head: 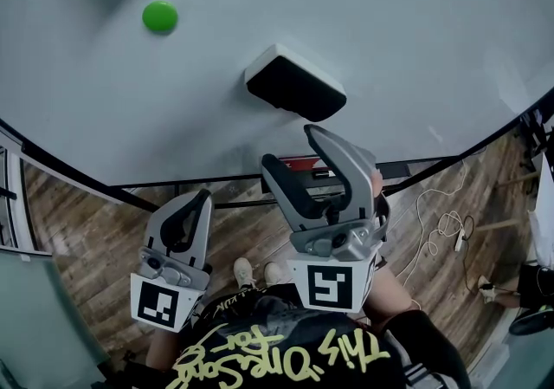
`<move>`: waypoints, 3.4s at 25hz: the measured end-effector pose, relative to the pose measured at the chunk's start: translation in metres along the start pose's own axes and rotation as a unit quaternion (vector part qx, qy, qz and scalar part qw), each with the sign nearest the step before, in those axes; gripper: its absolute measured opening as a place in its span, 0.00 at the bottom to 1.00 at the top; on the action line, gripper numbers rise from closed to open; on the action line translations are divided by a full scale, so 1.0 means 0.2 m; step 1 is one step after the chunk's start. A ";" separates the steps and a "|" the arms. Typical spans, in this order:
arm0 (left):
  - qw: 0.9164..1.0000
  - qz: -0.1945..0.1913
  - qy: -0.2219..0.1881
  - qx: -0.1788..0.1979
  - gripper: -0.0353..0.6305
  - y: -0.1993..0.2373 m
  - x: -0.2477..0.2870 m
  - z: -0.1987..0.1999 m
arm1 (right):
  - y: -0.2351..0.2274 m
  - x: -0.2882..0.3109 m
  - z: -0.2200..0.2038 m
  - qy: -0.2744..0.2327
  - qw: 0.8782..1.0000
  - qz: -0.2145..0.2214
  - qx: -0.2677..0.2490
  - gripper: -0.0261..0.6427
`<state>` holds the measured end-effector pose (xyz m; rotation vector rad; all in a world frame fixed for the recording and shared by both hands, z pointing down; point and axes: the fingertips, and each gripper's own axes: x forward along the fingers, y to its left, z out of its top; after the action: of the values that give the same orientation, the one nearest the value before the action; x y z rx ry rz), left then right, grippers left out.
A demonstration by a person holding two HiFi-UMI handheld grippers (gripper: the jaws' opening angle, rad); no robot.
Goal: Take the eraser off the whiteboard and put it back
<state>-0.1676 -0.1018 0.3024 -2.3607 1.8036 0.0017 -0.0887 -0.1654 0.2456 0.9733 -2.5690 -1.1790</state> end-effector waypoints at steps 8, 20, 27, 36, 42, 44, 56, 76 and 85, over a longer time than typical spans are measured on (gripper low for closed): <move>1.000 -0.004 -0.001 0.006 0.06 -0.03 0.02 0.02 | 0.05 -0.03 -0.04 0.007 0.999 0.019 0.029 0.36; 1.000 -0.004 -0.005 0.009 0.06 -0.09 0.06 0.03 | 0.11 -0.07 -0.08 0.004 0.998 0.034 0.057 0.23; 1.000 -0.003 -0.012 0.010 0.06 -0.14 0.07 0.04 | 0.15 -0.13 -0.12 0.013 0.996 0.048 0.070 0.15; 1.000 0.002 -0.015 0.007 0.06 -0.19 0.07 0.03 | 0.19 -0.19 -0.15 0.015 0.994 0.064 0.087 0.09; 1.000 0.003 -0.017 0.007 0.06 -0.22 0.08 0.02 | 0.19 -0.21 -0.15 0.000 0.993 0.065 0.100 0.08; 1.000 0.003 -0.018 0.008 0.06 -0.23 0.08 0.02 | 0.20 -0.22 -0.15 -0.006 0.993 0.067 0.099 0.07; 1.000 0.011 -0.015 0.007 0.06 -0.24 0.09 0.00 | 0.28 -0.23 -0.22 0.015 0.986 0.097 0.132 0.06; 1.000 0.016 -0.008 0.002 0.06 -0.24 0.07 -0.03 | 0.34 -0.25 -0.29 0.052 0.979 0.119 0.159 0.05; 1.000 0.020 -0.007 0.000 0.06 -0.23 0.06 -0.04 | 0.34 -0.25 -0.32 0.066 0.971 0.131 0.186 0.05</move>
<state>-0.1208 -0.1018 0.3147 -2.3193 1.8444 0.0234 -0.0595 -0.1410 0.3444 0.7090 -2.7540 -0.5585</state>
